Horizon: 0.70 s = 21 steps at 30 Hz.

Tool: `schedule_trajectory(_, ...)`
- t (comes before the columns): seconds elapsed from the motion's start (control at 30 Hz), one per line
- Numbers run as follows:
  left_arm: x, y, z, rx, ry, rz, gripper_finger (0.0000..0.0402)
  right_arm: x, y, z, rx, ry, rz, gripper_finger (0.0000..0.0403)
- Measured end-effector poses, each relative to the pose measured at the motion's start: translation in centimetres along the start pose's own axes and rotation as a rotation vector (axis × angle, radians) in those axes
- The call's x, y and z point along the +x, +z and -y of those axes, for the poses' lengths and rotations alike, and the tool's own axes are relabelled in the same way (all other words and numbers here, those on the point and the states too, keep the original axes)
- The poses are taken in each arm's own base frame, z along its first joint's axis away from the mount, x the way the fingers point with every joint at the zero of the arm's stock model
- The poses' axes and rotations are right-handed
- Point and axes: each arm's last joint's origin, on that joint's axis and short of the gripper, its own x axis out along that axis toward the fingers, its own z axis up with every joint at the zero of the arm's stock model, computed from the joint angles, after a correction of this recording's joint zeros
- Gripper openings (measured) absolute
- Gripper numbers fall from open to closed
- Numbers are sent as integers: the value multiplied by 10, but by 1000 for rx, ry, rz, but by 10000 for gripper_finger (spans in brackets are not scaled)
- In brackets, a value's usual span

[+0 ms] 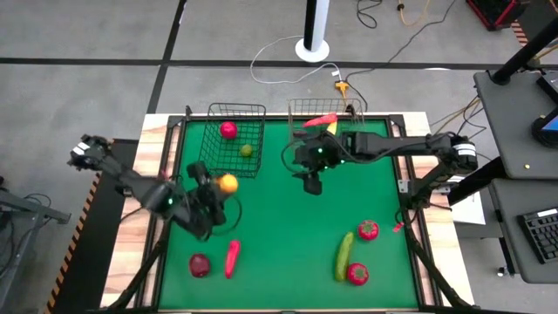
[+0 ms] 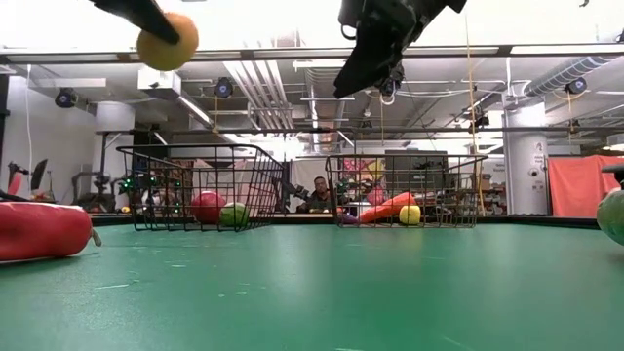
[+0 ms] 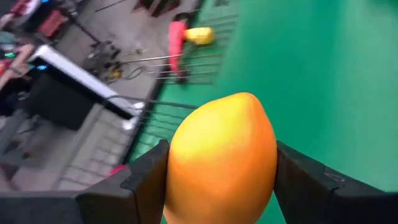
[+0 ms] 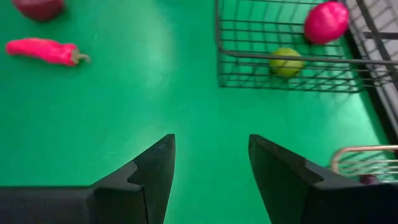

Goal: Sort produce into baskets
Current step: Put the lemon into the black wire basket

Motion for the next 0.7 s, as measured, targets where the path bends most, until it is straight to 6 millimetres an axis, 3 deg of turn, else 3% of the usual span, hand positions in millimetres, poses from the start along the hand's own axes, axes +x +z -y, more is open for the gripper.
schedule_trajectory(0.2, 27, 6, -44, -6, 8, -113, 221, -5, 2, -3, 17, 1, 23, 196)
schedule_trajectory(0.4, 65, 9, -83, -39, -113, -212, 221, -17, 6, -9, 16, 5, 58, 196)
schedule_trajectory(0.7, 124, -14, -138, -58, -214, -407, 221, -33, 10, -32, 3, 37, 95, 196)
